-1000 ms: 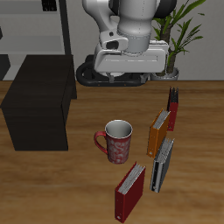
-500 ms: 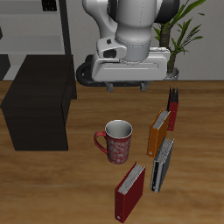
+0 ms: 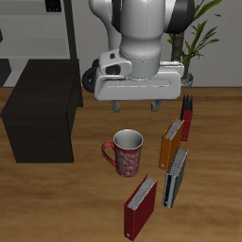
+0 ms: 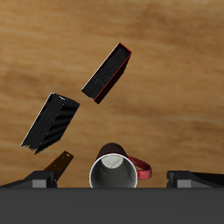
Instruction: Place the right red book upright on top of the shelf
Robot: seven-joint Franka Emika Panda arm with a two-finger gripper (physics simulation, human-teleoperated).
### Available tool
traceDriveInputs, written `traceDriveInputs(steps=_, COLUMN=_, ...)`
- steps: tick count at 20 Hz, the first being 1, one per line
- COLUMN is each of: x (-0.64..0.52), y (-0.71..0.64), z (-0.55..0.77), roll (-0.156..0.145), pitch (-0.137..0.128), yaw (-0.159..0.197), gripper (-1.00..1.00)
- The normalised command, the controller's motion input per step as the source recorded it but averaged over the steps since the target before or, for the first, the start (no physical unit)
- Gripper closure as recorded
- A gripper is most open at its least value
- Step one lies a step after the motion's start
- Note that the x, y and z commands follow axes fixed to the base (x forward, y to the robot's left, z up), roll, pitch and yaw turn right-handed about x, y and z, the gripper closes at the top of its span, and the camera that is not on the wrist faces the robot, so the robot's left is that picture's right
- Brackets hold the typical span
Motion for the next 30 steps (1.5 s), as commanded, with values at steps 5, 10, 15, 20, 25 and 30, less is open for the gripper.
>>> traceDriveInputs(steps=5, x=0.33, y=-0.03, z=-0.1, roll=-0.025, pitch=-0.009, yaw=-0.072, gripper=-1.0)
traceDriveInputs(steps=10, x=0.19, y=0.05, z=-0.11, roll=0.0, pitch=-0.001, yaw=-0.026, gripper=-1.0)
traceDriveInputs(steps=15, x=0.21, y=0.08, z=-0.07, roll=0.006, pitch=-0.018, yaw=-0.048, gripper=-1.0)
traceDriveInputs(steps=20, x=0.22, y=0.08, z=-0.07, roll=0.003, pitch=-0.017, yaw=-0.03, gripper=-1.0)
traceDriveInputs(steps=25, x=0.27, y=0.08, z=-0.11, roll=0.014, pitch=-0.002, yaw=-0.023, gripper=-1.0)
traceDriveInputs(steps=30, x=0.26, y=0.08, z=-0.09, roll=0.032, pitch=-0.013, yaw=-0.056, gripper=-1.0)
